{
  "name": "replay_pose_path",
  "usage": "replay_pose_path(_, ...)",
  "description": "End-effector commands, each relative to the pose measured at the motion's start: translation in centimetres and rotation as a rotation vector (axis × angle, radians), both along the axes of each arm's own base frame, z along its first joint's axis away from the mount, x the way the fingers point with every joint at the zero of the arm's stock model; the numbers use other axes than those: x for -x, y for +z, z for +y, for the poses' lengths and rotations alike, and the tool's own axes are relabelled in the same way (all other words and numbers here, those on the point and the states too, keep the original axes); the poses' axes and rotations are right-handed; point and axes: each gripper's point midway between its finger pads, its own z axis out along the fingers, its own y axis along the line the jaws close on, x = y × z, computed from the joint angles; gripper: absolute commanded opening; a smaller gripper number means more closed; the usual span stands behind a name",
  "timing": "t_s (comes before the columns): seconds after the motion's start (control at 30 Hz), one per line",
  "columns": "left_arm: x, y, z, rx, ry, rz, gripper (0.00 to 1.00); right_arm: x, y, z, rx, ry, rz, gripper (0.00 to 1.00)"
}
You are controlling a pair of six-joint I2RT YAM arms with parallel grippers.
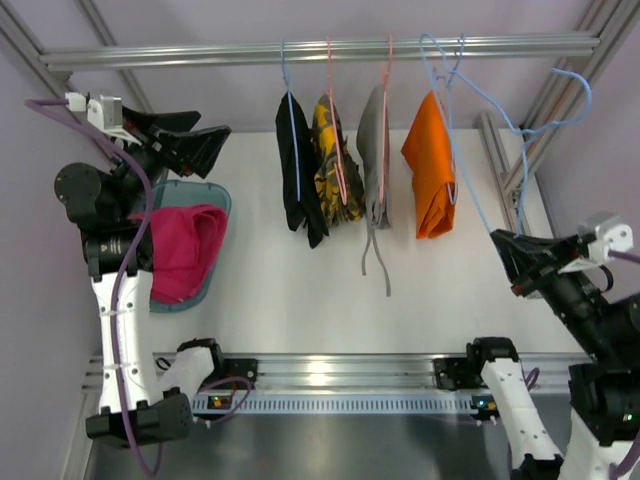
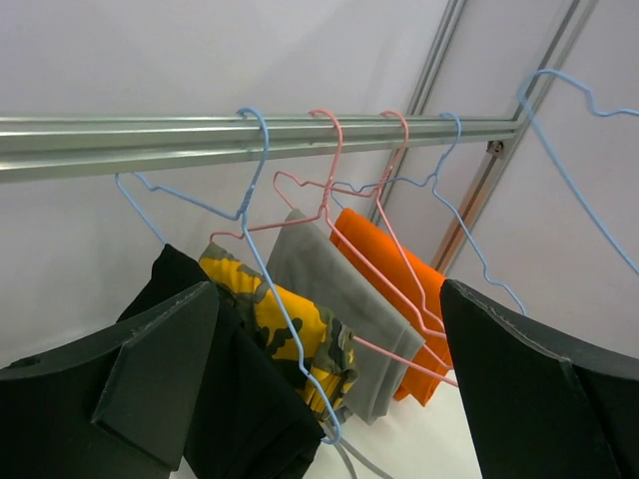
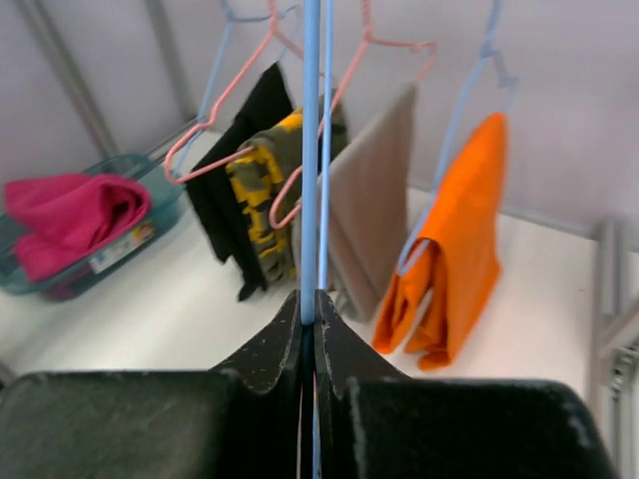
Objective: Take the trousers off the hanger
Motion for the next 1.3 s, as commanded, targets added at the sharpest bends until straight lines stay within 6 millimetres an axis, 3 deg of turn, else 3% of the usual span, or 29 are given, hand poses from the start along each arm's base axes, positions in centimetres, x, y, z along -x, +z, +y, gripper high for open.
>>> replay_pose_path(0.0,-0.2,0.4,-0.2,-0.007,-0.016,-0.035,0.99,1.6,-1.0,-2.5,-0.009,-0.193,0.015,0.00)
replay_pose_path(0.07,-0.6,-0.1,-0.3,-0.010,-0.017,-0.025,0.99,2.7,-1.3,-3.4,-0.011,-0.275,0.005,0.00)
replay_pose_path(0.33,-1.4,-1.6,-0.5,-0.054,-0.018,-0.025,0.99,3.9,-7.0,-8.7,0.054,-0.640,0.197,0.00)
replay_pose_path(0.43,-1.7,-2.4,-0.4,-0.055,-0.013,-0.012,0.99,2.6,-8.8,-9.7,0.075,-0.672,0.277,0.00)
replay_pose_path(0.57,-1.7,-2.9,-0.4,-0.060,-0.007,-0.010,0.99,-0.9,-10.4,-10.6,0.097,-0.655,0.413,0.00)
replay_pose_path(0.7,-1.3,-3.6,-0.5,-0.079,-0.008,-0.018,0.99,-5.0,-8.7,-12.2,0.217,-0.634,0.387,0.00)
replay_pose_path(0.8,-0.3,-4.6,-0.9,-0.096,-0.031,-0.017,0.99,-8.0,-6.3,-13.2,0.261,-0.633,0.330,0.00)
replay_pose_path(1.03,0.7,-6.8,-0.9,-0.124,-0.014,0.031,0.99,-12.3,-2.4,-14.4,0.288,-0.634,0.258,0.00)
replay_pose_path(1.27,0.9,-7.9,-0.9,-0.158,-0.019,0.058,0.99,-16.5,-2.1,-15.3,0.280,-0.609,0.309,0.00)
